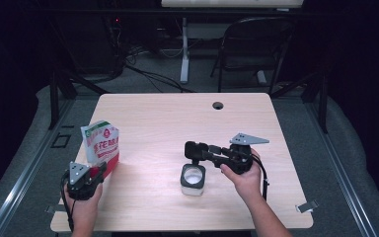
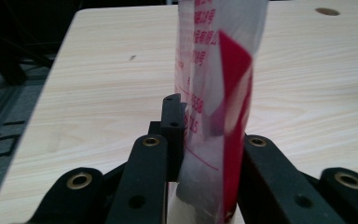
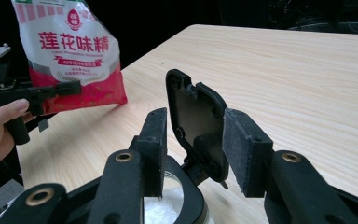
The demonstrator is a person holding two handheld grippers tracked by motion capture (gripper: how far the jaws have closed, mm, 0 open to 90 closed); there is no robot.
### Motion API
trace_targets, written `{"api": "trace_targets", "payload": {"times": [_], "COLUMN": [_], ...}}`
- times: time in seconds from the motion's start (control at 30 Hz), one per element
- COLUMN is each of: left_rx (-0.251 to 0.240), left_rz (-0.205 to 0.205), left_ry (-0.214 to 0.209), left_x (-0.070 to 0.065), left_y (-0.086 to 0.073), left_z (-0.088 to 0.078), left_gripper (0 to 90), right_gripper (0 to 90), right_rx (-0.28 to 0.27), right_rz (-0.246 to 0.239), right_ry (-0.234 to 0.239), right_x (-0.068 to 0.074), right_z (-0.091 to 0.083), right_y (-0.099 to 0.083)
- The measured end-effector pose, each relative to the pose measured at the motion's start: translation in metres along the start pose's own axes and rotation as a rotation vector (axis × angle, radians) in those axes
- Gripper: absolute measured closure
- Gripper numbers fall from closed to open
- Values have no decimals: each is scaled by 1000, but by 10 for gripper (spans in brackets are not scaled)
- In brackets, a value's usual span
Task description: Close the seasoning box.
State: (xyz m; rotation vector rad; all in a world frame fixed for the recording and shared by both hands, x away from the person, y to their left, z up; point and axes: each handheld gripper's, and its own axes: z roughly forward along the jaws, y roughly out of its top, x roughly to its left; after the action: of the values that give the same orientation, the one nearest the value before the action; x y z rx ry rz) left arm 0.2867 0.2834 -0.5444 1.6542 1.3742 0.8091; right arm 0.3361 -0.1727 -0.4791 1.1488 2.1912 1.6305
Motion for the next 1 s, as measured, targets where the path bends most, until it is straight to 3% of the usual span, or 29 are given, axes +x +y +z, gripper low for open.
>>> {"api": "trace_targets", "payload": {"times": [0.23,0.4,0.7,0.93,1.0], "left_rx": [25,33,22,-21,-34], "left_rz": [86,94,102,81,97], "left_ry": [98,121,90,13,1], "left_x": [1,3,-1,-4,-7], "left_y": [-2,-5,-6,-6,-7], "left_z": [3,7,8,2,0], "left_gripper": [780,770,715,477,427], "right_gripper": [604,605,582,558,558], "right_rx": [-11,-33,-1,35,39], "right_rz": [5,11,8,15,14], "right_ry": [-7,-27,-39,-43,-44], "right_x": [-1,-4,-6,-8,-9], "right_z": [-4,-9,0,8,10], "right_y": [3,4,1,-1,-1]}}
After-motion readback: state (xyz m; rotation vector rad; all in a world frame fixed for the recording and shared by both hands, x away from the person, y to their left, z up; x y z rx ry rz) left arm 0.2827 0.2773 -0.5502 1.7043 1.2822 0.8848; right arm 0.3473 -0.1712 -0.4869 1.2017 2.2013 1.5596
